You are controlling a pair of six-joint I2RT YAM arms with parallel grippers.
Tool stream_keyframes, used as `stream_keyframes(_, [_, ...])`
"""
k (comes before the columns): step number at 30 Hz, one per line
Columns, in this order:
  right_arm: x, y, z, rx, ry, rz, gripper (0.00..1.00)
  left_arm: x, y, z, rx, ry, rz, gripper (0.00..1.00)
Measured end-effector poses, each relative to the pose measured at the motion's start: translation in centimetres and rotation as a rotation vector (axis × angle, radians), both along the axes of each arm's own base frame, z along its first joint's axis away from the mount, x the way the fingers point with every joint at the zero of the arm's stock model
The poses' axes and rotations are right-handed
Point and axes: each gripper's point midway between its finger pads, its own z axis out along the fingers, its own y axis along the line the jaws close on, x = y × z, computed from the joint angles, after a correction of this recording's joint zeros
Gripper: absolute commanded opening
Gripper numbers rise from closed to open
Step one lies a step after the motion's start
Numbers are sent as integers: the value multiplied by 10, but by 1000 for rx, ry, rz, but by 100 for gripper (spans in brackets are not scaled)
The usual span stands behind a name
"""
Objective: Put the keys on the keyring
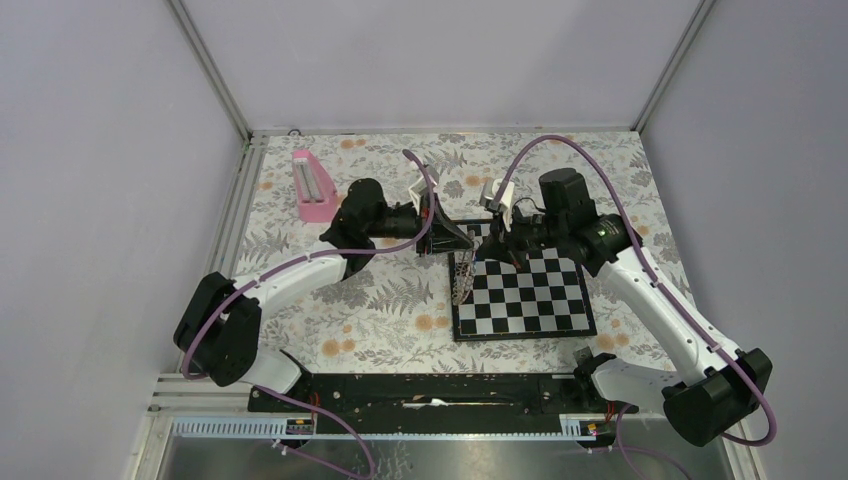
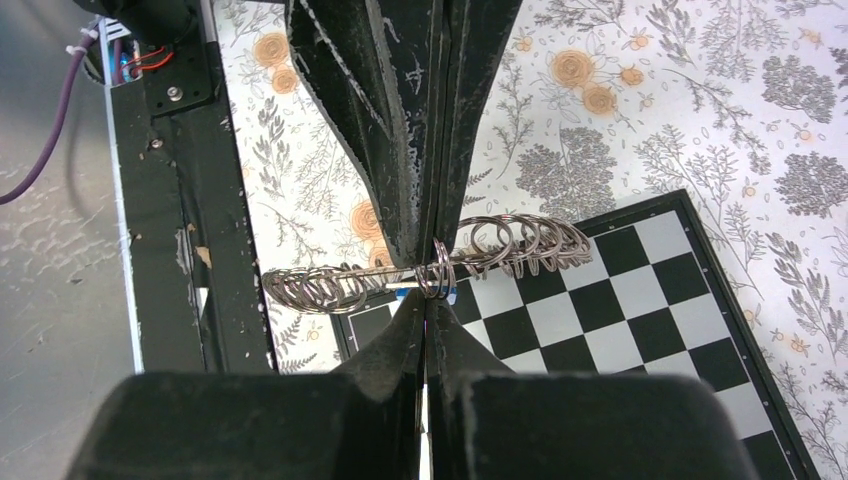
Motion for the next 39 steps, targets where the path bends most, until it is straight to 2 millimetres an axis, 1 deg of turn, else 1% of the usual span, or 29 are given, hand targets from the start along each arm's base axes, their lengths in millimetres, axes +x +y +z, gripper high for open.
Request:
stream_keyframes(1, [2, 0, 0, -1, 0, -10, 0, 2, 0, 0, 0, 10, 10, 0])
stream_keyframes(2, [3, 0, 0, -1, -2, -17, 2, 3, -1, 1, -2, 17, 20, 0])
stream_keyframes(4, [6, 0, 1, -1, -4, -33, 10, 7, -1, 1, -3, 28, 41, 0])
stream_keyframes(7, [8, 0, 1, 1, 1, -52, 25, 11, -2, 1, -4, 42, 65, 0])
stream_keyframes(9, [9, 0, 2, 5, 3, -57, 30, 14, -3, 1, -6, 41, 79, 0])
stream_keyframes(11, [10, 0, 1, 4, 4, -63, 32, 15, -3, 1, -7, 40, 85, 0])
stream_keyframes(14, [12, -2, 1, -3, -4, -80, 32, 16, -3, 2, -11, 30, 85, 0])
stream_keyframes(17, [12, -6, 7, 8, -20, -91, 33, 15, -3, 1, -16, 15, 81, 0])
stream_keyframes(22, [13, -13, 18, 37, -32, -120, 34, 8, -1, -8, -17, 5, 56, 0])
stream_keyframes(26, [12, -13, 18, 53, -10, -114, 34, 4, 0, -6, -26, -14, 32, 0])
stream_keyframes(30, [9, -7, 15, 68, 26, -81, 33, 2, 0, -2, -42, -41, 15, 0])
stream_keyframes(34, [7, -2, 11, 78, 65, -49, 29, 0, 0, -1, -47, -54, 3, 0])
stream_keyframes(39, [4, 1, 11, 91, 85, -25, 16, 0, 0, -1, -48, -63, -1, 0])
